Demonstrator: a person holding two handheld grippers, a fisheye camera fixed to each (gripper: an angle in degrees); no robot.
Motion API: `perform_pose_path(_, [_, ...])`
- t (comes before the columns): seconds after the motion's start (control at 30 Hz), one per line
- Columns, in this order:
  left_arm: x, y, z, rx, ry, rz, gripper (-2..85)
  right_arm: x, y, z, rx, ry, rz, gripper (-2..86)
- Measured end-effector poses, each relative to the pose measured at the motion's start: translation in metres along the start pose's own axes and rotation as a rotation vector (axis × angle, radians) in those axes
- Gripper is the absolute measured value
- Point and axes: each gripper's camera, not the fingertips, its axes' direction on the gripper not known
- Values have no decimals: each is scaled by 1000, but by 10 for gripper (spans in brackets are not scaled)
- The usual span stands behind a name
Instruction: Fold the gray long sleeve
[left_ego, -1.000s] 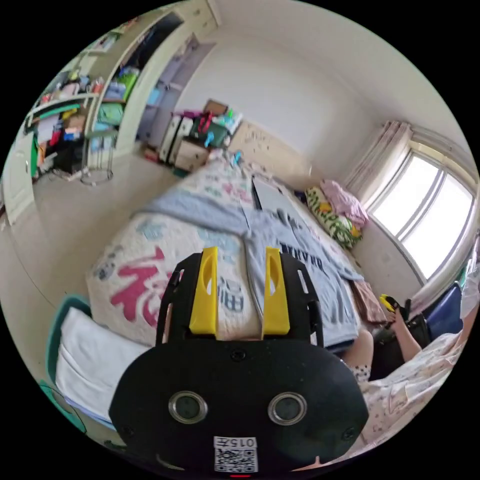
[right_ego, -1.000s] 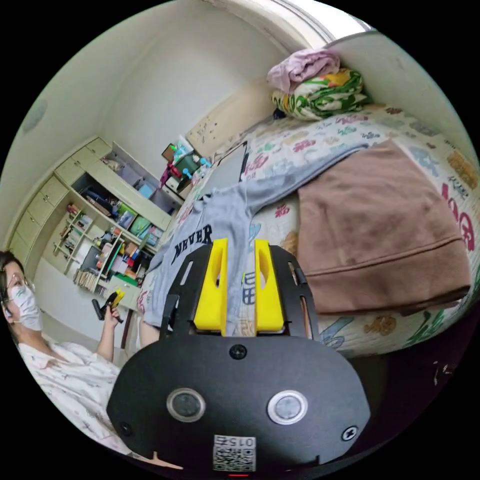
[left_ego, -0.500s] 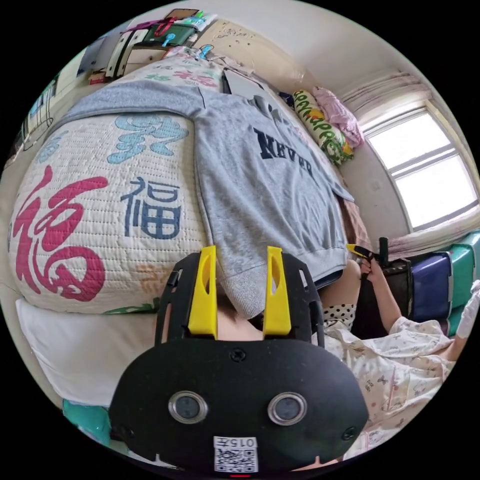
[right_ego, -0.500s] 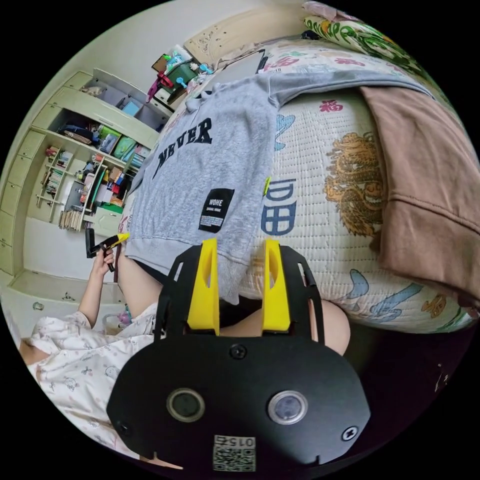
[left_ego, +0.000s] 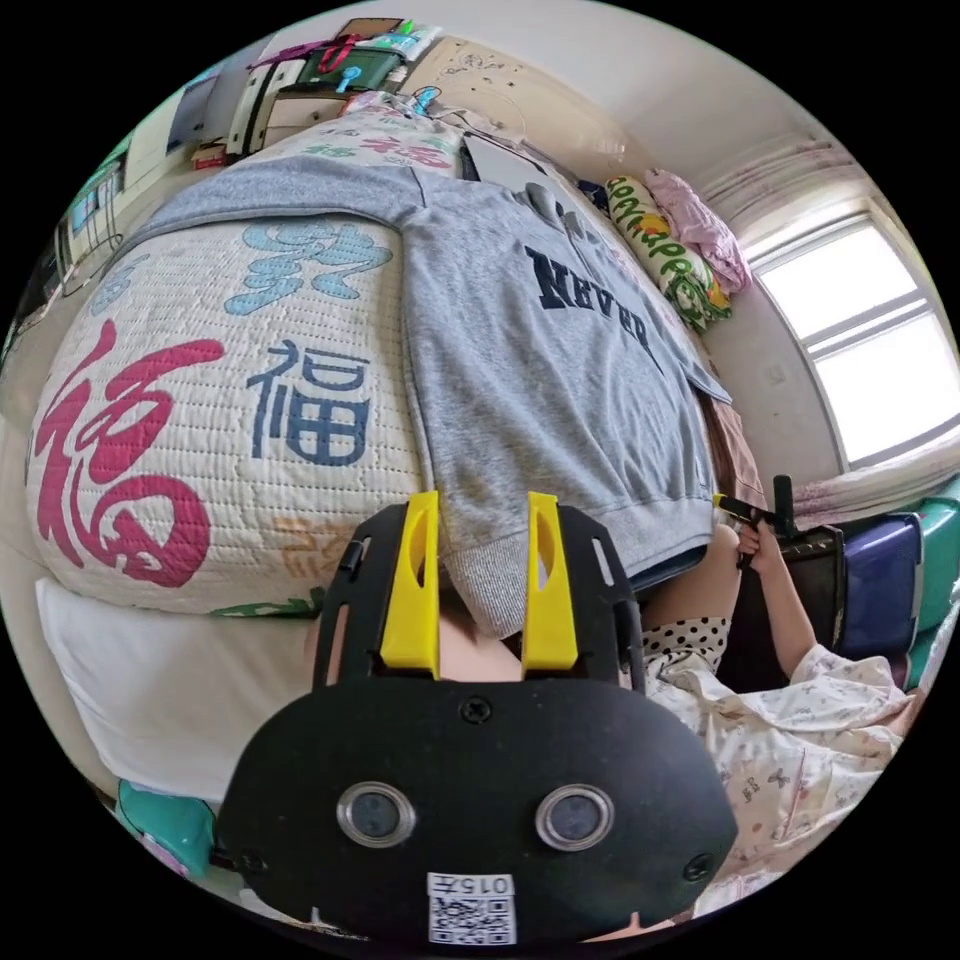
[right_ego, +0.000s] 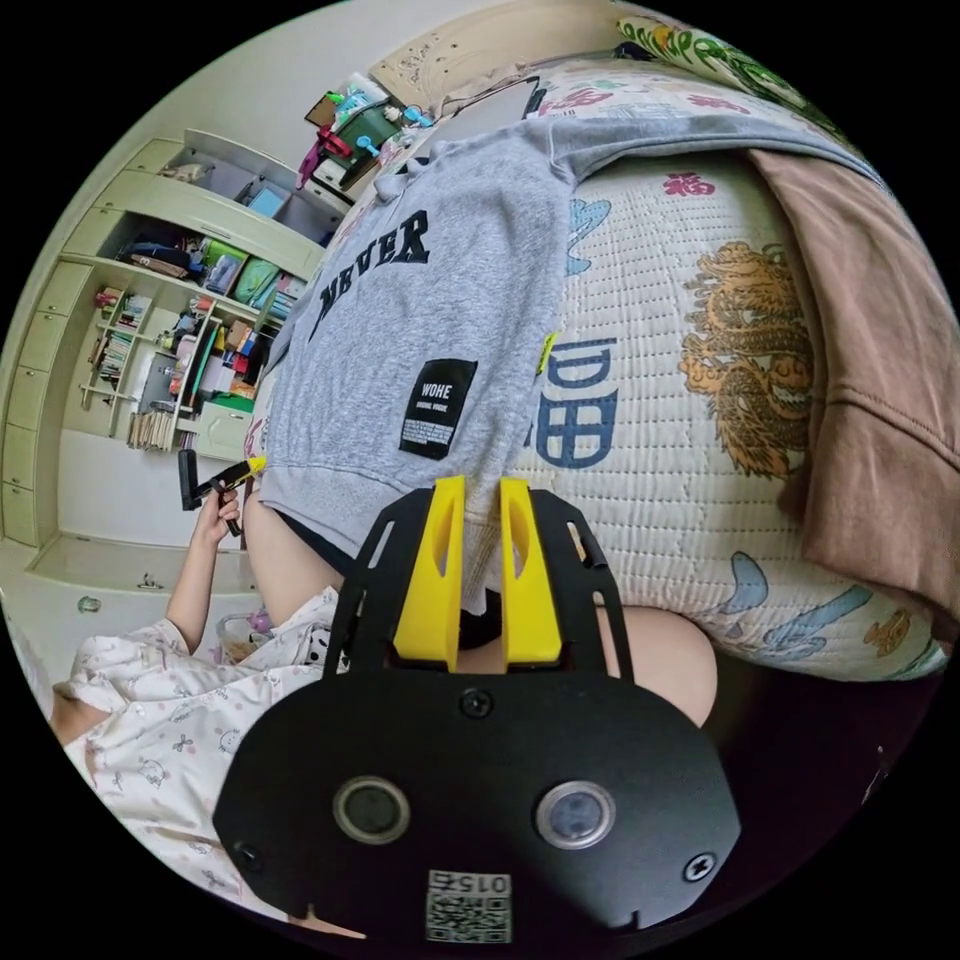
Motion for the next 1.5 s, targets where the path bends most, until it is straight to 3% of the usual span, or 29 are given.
perform_pose_path(0.2, [11, -12, -13, -4, -88, 7, 85, -2, -18, -3, -21, -6, -14, 63])
perform_pose_path(0.57, [26, -31, -48, -12, -26, 53, 19, -47, -42, 7, -39, 170, -68, 54])
perform_pose_path(0.83, [44, -34, -96, -11, -113, 118, 2, -79, -51, 10, -91, 353, -151, 15])
perform_pose_path(1.27, [118, -71, -84, -222, -372, 242, 6, -144, -87, 100, -360, 712, -379, 5])
perform_pose_path(1.5, [168, -72, -78, -273, -551, 354, 9, -153, -94, 115, -361, 724, -372, 5])
